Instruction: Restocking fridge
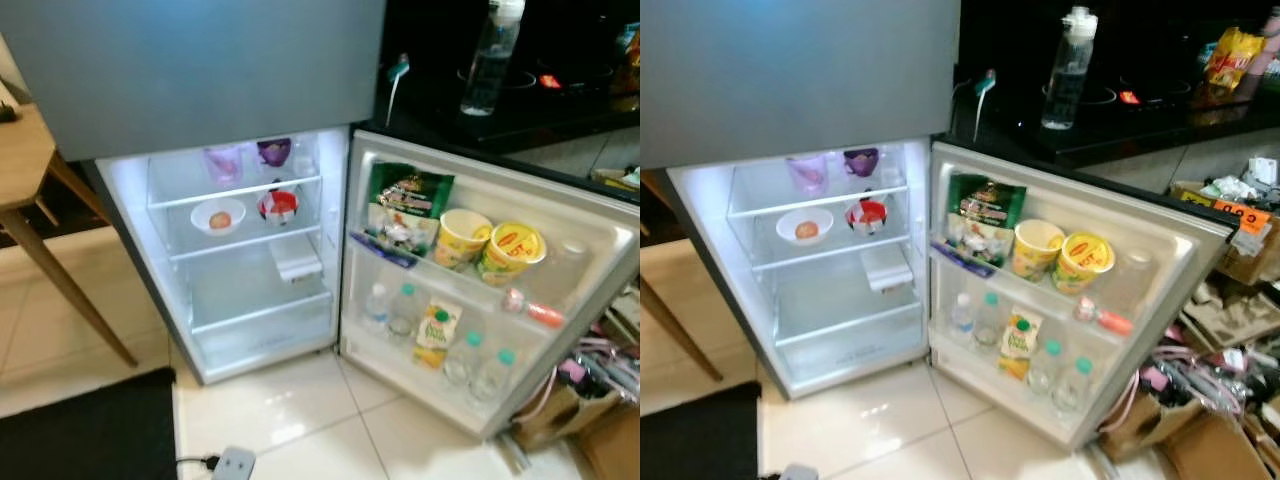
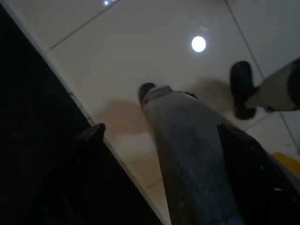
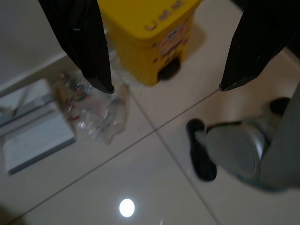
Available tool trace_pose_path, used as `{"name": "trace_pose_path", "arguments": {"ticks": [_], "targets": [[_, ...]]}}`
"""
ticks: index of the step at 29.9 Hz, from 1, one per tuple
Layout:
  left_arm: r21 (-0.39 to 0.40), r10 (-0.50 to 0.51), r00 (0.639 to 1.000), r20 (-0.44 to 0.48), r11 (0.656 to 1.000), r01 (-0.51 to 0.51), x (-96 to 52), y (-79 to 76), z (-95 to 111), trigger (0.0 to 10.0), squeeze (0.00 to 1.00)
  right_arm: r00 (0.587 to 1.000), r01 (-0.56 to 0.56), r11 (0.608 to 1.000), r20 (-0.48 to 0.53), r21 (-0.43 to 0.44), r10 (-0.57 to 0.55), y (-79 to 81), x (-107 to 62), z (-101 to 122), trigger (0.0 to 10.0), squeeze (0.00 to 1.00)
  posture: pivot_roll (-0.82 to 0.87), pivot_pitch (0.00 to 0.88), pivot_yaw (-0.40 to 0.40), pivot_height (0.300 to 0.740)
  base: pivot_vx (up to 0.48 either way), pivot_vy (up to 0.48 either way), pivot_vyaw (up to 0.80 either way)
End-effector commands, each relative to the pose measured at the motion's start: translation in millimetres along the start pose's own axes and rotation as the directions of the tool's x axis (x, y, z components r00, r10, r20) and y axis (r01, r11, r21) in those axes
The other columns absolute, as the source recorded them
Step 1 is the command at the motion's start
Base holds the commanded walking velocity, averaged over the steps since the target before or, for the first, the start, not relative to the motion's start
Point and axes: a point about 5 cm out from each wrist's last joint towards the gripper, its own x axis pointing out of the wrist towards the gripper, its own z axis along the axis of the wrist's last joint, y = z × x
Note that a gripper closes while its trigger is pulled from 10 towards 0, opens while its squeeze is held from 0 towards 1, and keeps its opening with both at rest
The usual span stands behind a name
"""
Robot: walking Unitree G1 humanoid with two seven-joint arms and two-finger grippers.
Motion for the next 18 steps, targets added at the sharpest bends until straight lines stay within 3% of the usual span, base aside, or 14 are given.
{"name": "trace_pose_path", "arguments": {"ticks": [1,10,18], "targets": [[0.004,-0.011,0.998,-0.057,1.0,0.011,-1.5,-2.7,-14.0,10.0,0.0,1.0,-0.005,1.0,0.006,0.005,0.005,2.5,0.4,1.3,10.0,0.0,-0.08,0.0,-0.004,0.74,0.0,-0.405,0.0],[0.006,-0.007,0.998,-0.059,1.0,0.007,-1.4,-3.0,-14.6,10.0,0.0,1.0,-0.007,1.0,0.006,0.008,0.006,2.6,0.4,0.6,10.0,0.0,-0.08,0.0,-0.002,0.74,0.0,-0.39,0.0],[-0.007,0.027,0.997,-0.066,1.0,-0.027,-1.6,-1.3,-16.0,10.0,0.0,1.0,-0.005,1.0,0.006,0.01,0.005,1.9,0.2,0.2,10.0,0.0,-0.08,0.0,-0.005,0.74,0.0,0.0,0.0]]}}
